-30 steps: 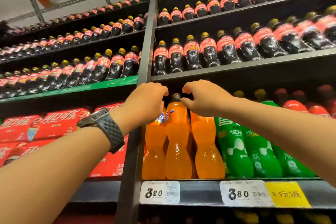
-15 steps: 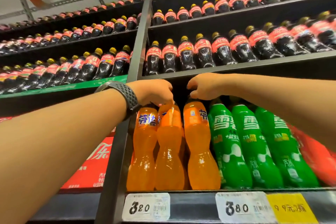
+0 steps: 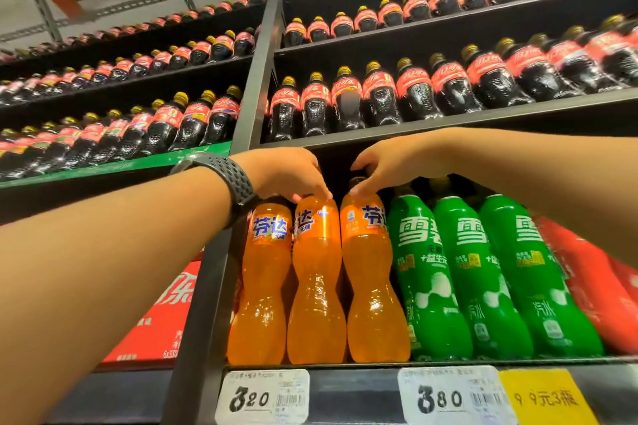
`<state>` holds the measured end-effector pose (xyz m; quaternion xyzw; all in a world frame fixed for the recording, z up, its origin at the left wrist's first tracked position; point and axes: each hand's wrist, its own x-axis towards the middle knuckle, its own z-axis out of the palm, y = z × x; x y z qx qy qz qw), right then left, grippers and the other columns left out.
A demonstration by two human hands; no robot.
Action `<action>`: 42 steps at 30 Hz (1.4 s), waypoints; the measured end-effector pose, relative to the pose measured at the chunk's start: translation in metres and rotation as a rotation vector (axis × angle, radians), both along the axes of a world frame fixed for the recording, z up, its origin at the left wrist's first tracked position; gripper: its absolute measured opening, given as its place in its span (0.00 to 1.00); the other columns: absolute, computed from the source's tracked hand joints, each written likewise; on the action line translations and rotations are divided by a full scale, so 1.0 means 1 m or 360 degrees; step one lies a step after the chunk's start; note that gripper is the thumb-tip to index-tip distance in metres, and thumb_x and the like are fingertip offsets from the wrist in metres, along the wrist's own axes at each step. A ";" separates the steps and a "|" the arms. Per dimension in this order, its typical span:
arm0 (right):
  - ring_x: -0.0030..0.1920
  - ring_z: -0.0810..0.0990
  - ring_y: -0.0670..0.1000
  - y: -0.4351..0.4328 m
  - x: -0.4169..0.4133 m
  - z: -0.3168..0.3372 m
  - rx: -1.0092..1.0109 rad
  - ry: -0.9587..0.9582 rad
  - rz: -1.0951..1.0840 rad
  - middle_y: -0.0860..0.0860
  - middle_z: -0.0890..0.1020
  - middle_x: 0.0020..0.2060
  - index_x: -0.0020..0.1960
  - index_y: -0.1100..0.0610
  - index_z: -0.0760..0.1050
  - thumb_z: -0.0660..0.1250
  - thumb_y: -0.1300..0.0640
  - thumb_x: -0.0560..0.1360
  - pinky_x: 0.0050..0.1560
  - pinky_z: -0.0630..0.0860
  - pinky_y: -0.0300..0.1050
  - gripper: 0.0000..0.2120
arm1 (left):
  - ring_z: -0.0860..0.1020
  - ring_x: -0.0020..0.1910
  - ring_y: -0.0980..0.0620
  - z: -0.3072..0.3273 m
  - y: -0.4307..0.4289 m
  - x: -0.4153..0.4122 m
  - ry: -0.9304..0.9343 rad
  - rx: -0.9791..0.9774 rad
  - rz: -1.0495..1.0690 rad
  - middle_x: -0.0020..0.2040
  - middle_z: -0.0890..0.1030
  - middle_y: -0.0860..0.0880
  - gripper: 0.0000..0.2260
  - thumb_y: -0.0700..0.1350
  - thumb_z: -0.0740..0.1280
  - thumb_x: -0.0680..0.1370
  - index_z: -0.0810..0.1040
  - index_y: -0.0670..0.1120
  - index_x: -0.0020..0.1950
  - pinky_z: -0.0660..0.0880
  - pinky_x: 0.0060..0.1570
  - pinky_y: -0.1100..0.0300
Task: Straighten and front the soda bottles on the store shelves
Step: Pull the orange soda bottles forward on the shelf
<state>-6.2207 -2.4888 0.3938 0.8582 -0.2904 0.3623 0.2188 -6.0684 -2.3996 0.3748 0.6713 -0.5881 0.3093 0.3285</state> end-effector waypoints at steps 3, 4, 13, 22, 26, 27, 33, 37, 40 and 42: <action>0.65 0.71 0.53 -0.003 -0.003 0.000 0.0034 0.0024 0.0013 0.48 0.70 0.69 0.73 0.46 0.62 0.73 0.36 0.64 0.64 0.71 0.51 0.42 | 0.76 0.46 0.53 -0.002 -0.001 0.003 -0.0033 -0.0047 -0.0019 0.65 0.74 0.46 0.31 0.51 0.73 0.73 0.66 0.45 0.72 0.75 0.40 0.62; 0.64 0.72 0.52 -0.005 -0.001 0.000 0.0011 -0.0006 0.0027 0.49 0.70 0.69 0.73 0.47 0.63 0.73 0.36 0.64 0.62 0.72 0.50 0.42 | 0.76 0.47 0.53 -0.003 -0.003 0.003 -0.0065 -0.0079 -0.0004 0.66 0.73 0.46 0.32 0.52 0.73 0.72 0.66 0.46 0.72 0.73 0.39 0.63; 0.69 0.69 0.53 -0.007 0.011 -0.008 -0.0189 -0.0083 0.0032 0.51 0.68 0.71 0.75 0.52 0.60 0.68 0.32 0.66 0.62 0.68 0.46 0.44 | 0.74 0.59 0.49 -0.003 -0.006 0.000 -0.0229 -0.0123 0.0206 0.68 0.72 0.45 0.31 0.57 0.69 0.75 0.65 0.44 0.73 0.71 0.46 0.63; 0.68 0.69 0.54 -0.008 0.009 -0.013 -0.0158 -0.0064 0.0048 0.51 0.68 0.71 0.75 0.52 0.59 0.71 0.36 0.66 0.64 0.69 0.48 0.45 | 0.78 0.55 0.47 -0.003 -0.003 0.001 -0.0255 -0.0133 0.0240 0.62 0.77 0.43 0.26 0.55 0.66 0.77 0.69 0.41 0.69 0.75 0.54 0.56; 0.66 0.71 0.53 -0.007 0.008 -0.017 -0.0326 -0.0236 0.0143 0.52 0.71 0.68 0.73 0.53 0.63 0.68 0.35 0.69 0.61 0.69 0.46 0.40 | 0.77 0.44 0.48 0.001 0.009 0.009 -0.0643 -0.0246 0.0572 0.50 0.79 0.44 0.13 0.46 0.60 0.81 0.76 0.40 0.59 0.71 0.38 0.59; 0.65 0.73 0.52 -0.007 0.009 -0.019 -0.0435 -0.0287 0.0185 0.52 0.73 0.67 0.72 0.54 0.66 0.68 0.37 0.70 0.60 0.70 0.45 0.36 | 0.77 0.47 0.46 0.001 0.011 0.012 -0.0788 -0.0208 0.0713 0.51 0.79 0.44 0.11 0.45 0.62 0.80 0.76 0.41 0.58 0.72 0.40 0.58; 0.62 0.75 0.51 0.000 0.024 -0.027 -0.0584 -0.0270 0.0263 0.51 0.75 0.64 0.69 0.53 0.68 0.66 0.42 0.74 0.59 0.75 0.49 0.28 | 0.77 0.47 0.49 -0.002 -0.003 0.022 -0.1055 0.0065 0.1080 0.50 0.78 0.48 0.12 0.50 0.65 0.77 0.77 0.46 0.57 0.72 0.39 0.58; 0.62 0.75 0.51 -0.002 0.022 -0.030 -0.0606 -0.0318 0.0261 0.50 0.76 0.64 0.69 0.52 0.69 0.65 0.42 0.74 0.59 0.75 0.52 0.27 | 0.73 0.36 0.53 0.000 -0.012 0.023 -0.0987 0.0033 0.1100 0.39 0.75 0.50 0.08 0.47 0.64 0.78 0.76 0.46 0.55 0.67 0.31 0.61; 0.62 0.74 0.52 -0.007 0.016 -0.032 -0.0609 -0.0351 0.0232 0.50 0.76 0.63 0.69 0.52 0.69 0.65 0.42 0.74 0.60 0.74 0.52 0.26 | 0.72 0.35 0.52 0.005 -0.013 0.023 -0.0993 0.0003 0.1089 0.37 0.72 0.50 0.02 0.42 0.64 0.78 0.74 0.46 0.50 0.67 0.32 0.59; 0.61 0.75 0.51 -0.010 0.013 -0.033 -0.0593 -0.0372 0.0250 0.50 0.76 0.62 0.68 0.52 0.69 0.65 0.43 0.74 0.60 0.74 0.52 0.25 | 0.71 0.36 0.52 0.007 -0.013 0.023 -0.1011 0.0010 0.1058 0.35 0.70 0.50 0.02 0.40 0.63 0.77 0.72 0.46 0.47 0.68 0.36 0.58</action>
